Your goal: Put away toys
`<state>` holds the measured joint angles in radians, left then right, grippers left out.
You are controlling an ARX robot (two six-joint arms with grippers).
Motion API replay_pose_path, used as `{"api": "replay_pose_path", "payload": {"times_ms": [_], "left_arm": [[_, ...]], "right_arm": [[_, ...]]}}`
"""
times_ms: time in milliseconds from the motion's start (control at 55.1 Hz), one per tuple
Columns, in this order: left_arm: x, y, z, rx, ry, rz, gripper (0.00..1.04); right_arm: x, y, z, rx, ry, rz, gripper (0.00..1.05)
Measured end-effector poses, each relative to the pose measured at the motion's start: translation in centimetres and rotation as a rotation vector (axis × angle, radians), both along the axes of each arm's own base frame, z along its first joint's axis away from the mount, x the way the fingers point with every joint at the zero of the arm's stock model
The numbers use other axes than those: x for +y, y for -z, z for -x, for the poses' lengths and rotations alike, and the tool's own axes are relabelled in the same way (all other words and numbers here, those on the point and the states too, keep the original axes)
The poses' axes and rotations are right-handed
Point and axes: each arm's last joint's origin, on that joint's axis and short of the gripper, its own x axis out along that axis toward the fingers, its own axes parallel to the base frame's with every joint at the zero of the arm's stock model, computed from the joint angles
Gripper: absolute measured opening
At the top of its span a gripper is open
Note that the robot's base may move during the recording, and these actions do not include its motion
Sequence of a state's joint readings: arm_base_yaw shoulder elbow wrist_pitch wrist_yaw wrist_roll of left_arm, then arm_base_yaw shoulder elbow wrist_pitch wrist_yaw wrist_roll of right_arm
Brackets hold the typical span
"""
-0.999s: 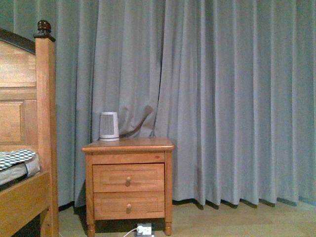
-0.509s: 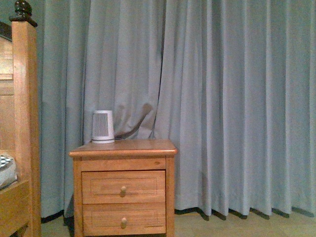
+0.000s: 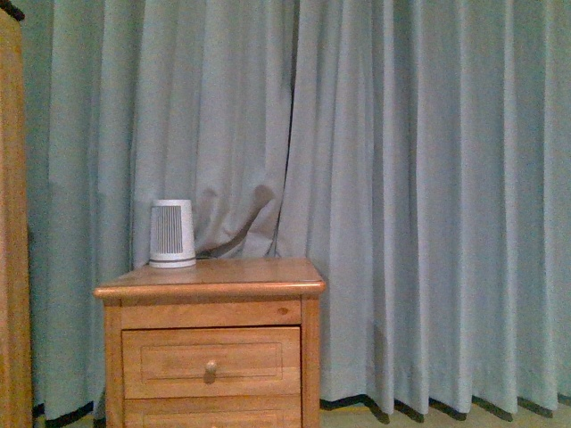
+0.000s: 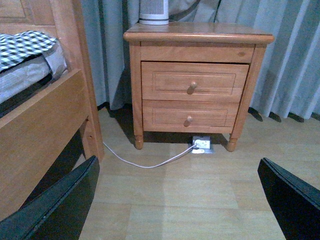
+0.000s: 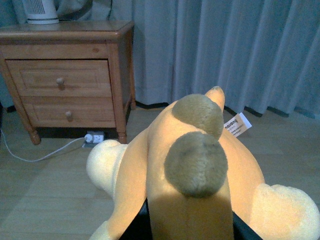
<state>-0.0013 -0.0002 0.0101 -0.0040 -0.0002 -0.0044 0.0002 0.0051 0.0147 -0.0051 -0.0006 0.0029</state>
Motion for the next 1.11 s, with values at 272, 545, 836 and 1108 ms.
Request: {"api": "replay_pose_path", "payload": {"times_ms": [272, 545, 836, 1108], "left_arm": [[0.0, 0.01, 0.0, 0.001, 0.0, 0.0, 0.98], [0.0, 0.0, 0.0, 0.0, 0.0, 0.0, 0.98], [0.01, 0.02, -0.01, 0.001, -0.003, 0.0, 0.98], [0.01, 0.01, 0.0, 0.001, -0.003, 0.0, 0.98]], "right_arm": [[0.0, 0.0, 0.0, 0.0, -0.002, 0.0, 0.07], [0.01, 0.0, 0.0, 0.0, -0.002, 0.0, 0.07], [0.01, 0.01, -0.01, 0.002, -0.003, 0.0, 0.07], [0.02, 0.01, -0.01, 0.002, -0.004, 0.0, 0.07]]}}
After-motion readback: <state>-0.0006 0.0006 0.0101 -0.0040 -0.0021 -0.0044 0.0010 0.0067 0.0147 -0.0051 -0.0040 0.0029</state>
